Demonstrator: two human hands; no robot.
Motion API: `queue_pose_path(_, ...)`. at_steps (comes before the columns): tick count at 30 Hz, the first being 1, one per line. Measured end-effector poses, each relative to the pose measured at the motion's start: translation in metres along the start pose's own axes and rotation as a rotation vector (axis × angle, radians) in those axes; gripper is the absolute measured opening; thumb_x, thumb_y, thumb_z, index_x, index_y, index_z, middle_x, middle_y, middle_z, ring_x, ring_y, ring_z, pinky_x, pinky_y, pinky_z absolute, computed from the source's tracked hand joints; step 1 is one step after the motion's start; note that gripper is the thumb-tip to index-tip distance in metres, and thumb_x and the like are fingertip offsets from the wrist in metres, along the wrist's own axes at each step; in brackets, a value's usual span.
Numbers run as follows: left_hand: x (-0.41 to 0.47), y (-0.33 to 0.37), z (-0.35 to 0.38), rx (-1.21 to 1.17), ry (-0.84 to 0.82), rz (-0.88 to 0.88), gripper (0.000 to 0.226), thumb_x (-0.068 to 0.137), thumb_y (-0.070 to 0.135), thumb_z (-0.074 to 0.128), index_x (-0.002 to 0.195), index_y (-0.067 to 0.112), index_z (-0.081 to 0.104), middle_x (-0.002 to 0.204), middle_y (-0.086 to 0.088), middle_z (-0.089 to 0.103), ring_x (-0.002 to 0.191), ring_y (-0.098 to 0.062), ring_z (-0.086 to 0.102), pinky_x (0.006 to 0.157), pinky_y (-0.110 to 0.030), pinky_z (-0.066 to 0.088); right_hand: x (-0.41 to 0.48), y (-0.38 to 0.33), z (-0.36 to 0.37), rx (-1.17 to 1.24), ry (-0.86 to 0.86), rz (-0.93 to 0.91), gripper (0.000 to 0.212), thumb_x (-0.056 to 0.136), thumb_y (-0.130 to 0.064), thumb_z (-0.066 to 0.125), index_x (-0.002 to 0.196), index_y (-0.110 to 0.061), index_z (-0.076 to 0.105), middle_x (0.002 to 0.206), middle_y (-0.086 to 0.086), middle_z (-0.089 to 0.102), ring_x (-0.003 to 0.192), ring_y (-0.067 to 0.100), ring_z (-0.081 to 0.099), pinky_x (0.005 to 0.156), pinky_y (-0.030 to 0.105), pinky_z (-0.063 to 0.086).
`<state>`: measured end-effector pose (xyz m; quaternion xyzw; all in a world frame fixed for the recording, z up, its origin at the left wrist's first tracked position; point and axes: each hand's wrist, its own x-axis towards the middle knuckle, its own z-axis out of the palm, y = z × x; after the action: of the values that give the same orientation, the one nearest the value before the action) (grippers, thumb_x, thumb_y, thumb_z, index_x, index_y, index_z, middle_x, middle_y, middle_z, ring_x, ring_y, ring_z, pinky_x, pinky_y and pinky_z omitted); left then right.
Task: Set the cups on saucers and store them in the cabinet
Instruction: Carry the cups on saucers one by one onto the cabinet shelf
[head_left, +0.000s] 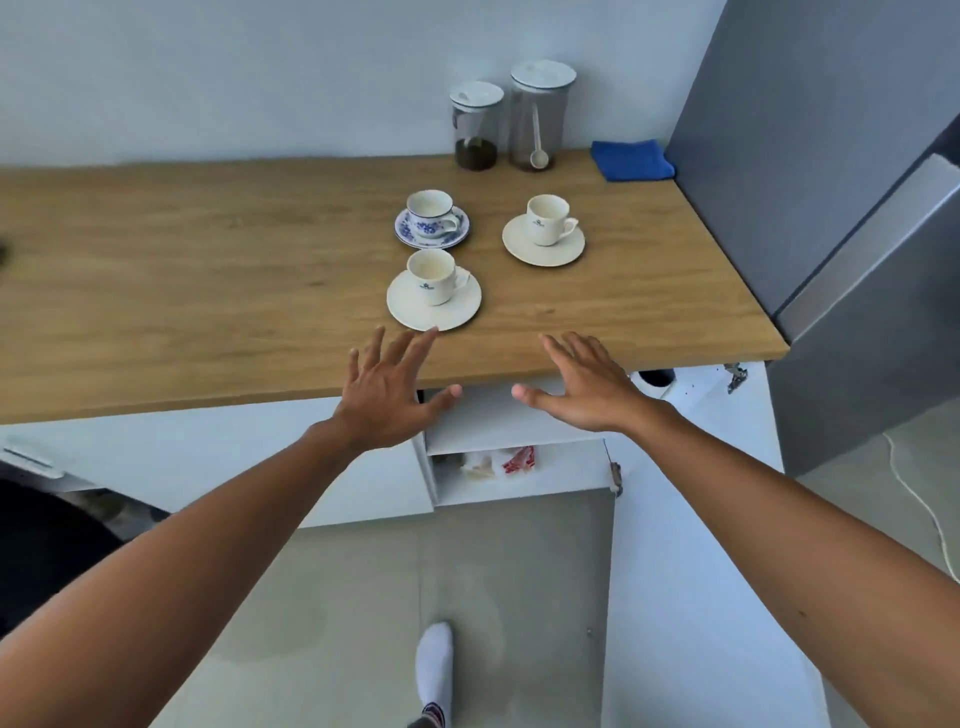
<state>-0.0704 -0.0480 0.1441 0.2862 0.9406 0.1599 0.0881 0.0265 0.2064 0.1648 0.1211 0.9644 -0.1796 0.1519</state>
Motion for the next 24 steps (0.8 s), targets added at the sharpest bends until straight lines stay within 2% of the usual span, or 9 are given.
queue_pose_path(4, 0.05, -0.041, -0.02, -0.015, 0.013, -0.09, 0.097, 0.07, 0.085, 0.025, 0.155, 0.037, 0.016, 0.159, 0.0, 0.031, 0.149, -0.03, 0.015, 0.115, -0.054, 0.017, 0.072, -0.023, -0.021, 0.008, -0.008, -0.002, 0.102, 0.079, -0.084, 0.043, 0.158, -0.035, 0.001, 0.167, 0.001, 0.005, 0.153, 0.024, 0.0, 0.12, 0.049, 0.019)
queue_pose_path(8, 0.104, -0.072, -0.031, -0.031, -0.043, -0.172, 0.095, 0.071, 0.082, 0.033, 0.153, 0.036, 0.018, 0.15, -0.007, 0.042, 0.138, -0.034, 0.03, 0.108, -0.054, 0.027, 0.132, -0.04, -0.027, 0.016, -0.044, 0.022, 0.106, 0.077, -0.081, 0.053, 0.158, -0.033, 0.004, 0.161, 0.002, 0.018, 0.149, 0.028, 0.013, 0.116, 0.048, 0.027)
queue_pose_path(12, 0.141, -0.087, -0.018, -0.018, -0.107, -0.192, 0.086, 0.083, 0.072, 0.05, 0.154, 0.037, 0.016, 0.142, -0.008, 0.047, 0.133, -0.035, 0.034, 0.104, -0.052, 0.03, 0.17, -0.045, -0.022, 0.07, -0.104, 0.035, 0.113, 0.068, -0.082, 0.061, 0.156, -0.036, 0.008, 0.153, 0.005, 0.028, 0.145, 0.027, 0.021, 0.111, 0.05, 0.032)
queue_pose_path(14, 0.151, -0.09, -0.012, -0.057, -0.139, -0.198, 0.087, 0.082, 0.07, 0.053, 0.154, 0.036, 0.018, 0.143, -0.008, 0.045, 0.133, -0.034, 0.034, 0.105, -0.052, 0.029, 0.185, -0.045, -0.02, 0.12, -0.111, 0.032, 0.111, 0.067, -0.079, 0.066, 0.154, -0.038, 0.012, 0.15, 0.003, 0.034, 0.142, 0.026, 0.028, 0.109, 0.047, 0.035)
queue_pose_path(18, 0.165, -0.091, -0.007, -0.155, -0.159, -0.203, 0.097, 0.068, 0.072, 0.049, 0.153, 0.031, 0.025, 0.141, -0.006, 0.046, 0.131, -0.033, 0.037, 0.105, -0.05, 0.03, 0.202, -0.047, -0.025, 0.285, -0.087, -0.062, 0.098, 0.066, -0.062, 0.08, 0.148, -0.039, 0.031, 0.142, -0.006, 0.054, 0.13, 0.021, 0.05, 0.099, 0.034, 0.043)
queue_pose_path(20, 0.168, -0.09, -0.005, -0.207, -0.156, -0.218, 0.102, 0.063, 0.073, 0.05, 0.152, 0.029, 0.027, 0.139, -0.006, 0.047, 0.131, -0.033, 0.038, 0.106, -0.05, 0.031, 0.206, -0.049, -0.026, 0.339, -0.067, -0.083, 0.093, 0.07, -0.047, 0.085, 0.149, -0.029, 0.038, 0.141, -0.004, 0.057, 0.13, 0.021, 0.05, 0.094, 0.025, 0.038)
queue_pose_path(22, 0.17, -0.09, -0.002, -0.248, -0.135, -0.22, 0.109, 0.056, 0.078, 0.047, 0.151, 0.027, 0.029, 0.136, -0.007, 0.05, 0.13, -0.033, 0.042, 0.109, -0.05, 0.033, 0.211, -0.048, -0.024, 0.369, -0.027, -0.095, 0.092, 0.069, -0.041, 0.088, 0.148, -0.025, 0.042, 0.138, -0.002, 0.06, 0.129, 0.021, 0.051, 0.093, 0.024, 0.037)
queue_pose_path(24, 0.173, -0.092, 0.0, -0.283, -0.118, -0.217, 0.112, 0.053, 0.078, 0.046, 0.151, 0.025, 0.031, 0.133, -0.009, 0.052, 0.128, -0.033, 0.045, 0.11, -0.048, 0.033, 0.213, -0.047, -0.021, 0.407, 0.0, -0.09, 0.092, 0.068, -0.036, 0.09, 0.147, -0.024, 0.045, 0.126, -0.008, 0.063, 0.12, 0.016, 0.053, 0.091, 0.023, 0.036)
